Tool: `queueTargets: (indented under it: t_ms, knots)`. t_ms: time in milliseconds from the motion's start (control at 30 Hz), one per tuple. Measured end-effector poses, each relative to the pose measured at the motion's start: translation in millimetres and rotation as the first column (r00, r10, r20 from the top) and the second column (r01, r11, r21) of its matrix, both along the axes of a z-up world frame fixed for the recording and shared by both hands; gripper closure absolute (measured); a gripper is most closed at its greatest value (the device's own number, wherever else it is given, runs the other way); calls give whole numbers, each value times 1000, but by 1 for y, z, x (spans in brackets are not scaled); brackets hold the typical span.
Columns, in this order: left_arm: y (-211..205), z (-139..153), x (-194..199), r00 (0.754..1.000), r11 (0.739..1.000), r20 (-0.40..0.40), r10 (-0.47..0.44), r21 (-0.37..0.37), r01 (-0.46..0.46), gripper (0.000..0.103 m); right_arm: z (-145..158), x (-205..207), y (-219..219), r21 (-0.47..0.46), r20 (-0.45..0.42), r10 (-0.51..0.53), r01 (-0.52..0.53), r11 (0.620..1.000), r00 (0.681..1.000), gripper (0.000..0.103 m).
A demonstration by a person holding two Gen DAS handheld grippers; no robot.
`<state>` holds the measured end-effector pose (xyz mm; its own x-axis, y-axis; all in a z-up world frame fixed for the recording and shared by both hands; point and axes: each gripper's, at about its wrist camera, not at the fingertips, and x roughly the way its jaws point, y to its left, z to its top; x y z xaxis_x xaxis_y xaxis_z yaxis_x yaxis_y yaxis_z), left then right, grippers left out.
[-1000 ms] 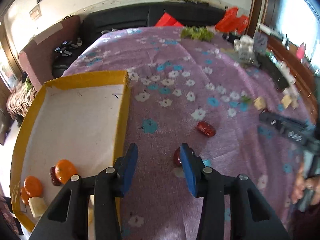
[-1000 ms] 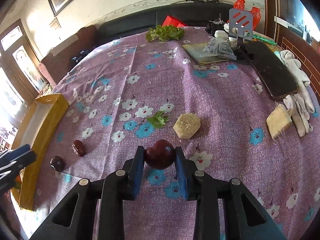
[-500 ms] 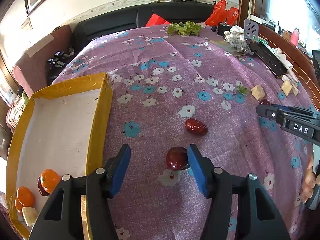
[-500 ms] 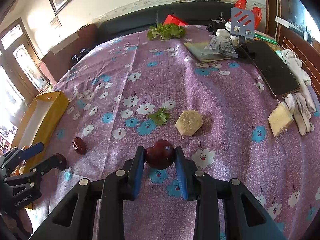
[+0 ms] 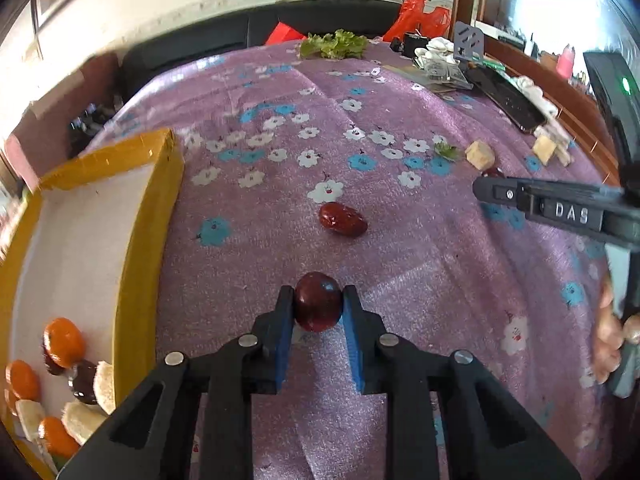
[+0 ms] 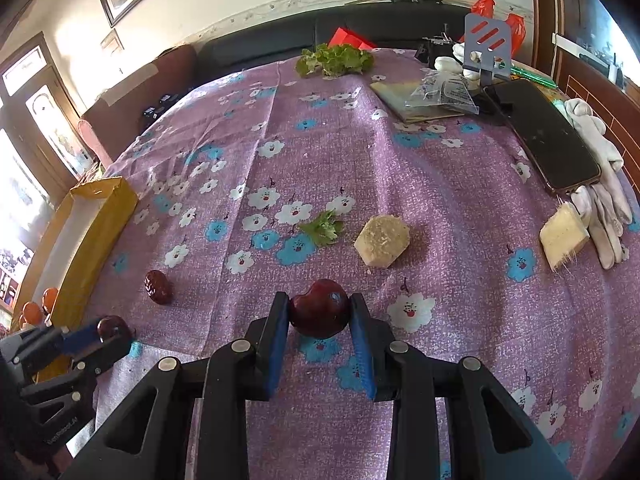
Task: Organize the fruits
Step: 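Carry both plums into the tray and open both grippers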
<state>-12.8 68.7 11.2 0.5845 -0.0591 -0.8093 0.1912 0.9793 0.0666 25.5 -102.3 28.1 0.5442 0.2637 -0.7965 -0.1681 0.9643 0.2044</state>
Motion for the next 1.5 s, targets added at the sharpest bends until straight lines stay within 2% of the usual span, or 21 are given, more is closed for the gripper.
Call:
queueTargets:
  t_ms: [133, 300, 400, 600, 767, 900, 1133, 1233, 1333, 1500]
  knots:
    - [1, 8, -11, 999, 1000, 38, 25, 14, -26, 80, 0, 0, 1, -4, 4, 6, -6, 1000, 1000, 71]
    - [29, 37, -36, 992, 995, 94, 87, -54, -82, 80, 7, -5, 3, 36, 37, 26, -28, 999, 999, 70]
    - [54, 55, -54, 983, 985, 116, 140, -121, -126, 80, 11, -9, 5, 56, 61, 39, -42, 998, 997, 70]
    - [92, 75, -86, 961, 960, 156, 228, -200, -196, 80, 17, -17, 13, 85, 93, 65, -73, 994, 994, 70]
    - [115, 88, -104, 948, 952, 189, 257, -220, -214, 80, 22, -26, 21, 51, 106, 59, -65, 997, 993, 70]
    - [137, 98, -107, 942, 959, 217, 257, -179, -221, 80, 34, -42, 31, 38, 105, 60, -64, 997, 993, 70]
    - [184, 103, -89, 922, 947, 216, 321, -87, -309, 80, 87, -70, 92, 33, 193, 172, -181, 983, 966, 69]
    - [208, 100, -79, 912, 933, 196, 359, -88, -349, 80, 102, -74, 133, 25, 202, 250, -261, 965, 947, 69]
    - [228, 96, -70, 896, 915, 186, 403, -61, -399, 80, 107, -80, 170, 29, 195, 325, -337, 941, 925, 69]
    - [254, 76, -56, 884, 890, 106, 455, -87, -447, 80, 92, -88, 230, 38, 155, 434, -444, 895, 888, 69]
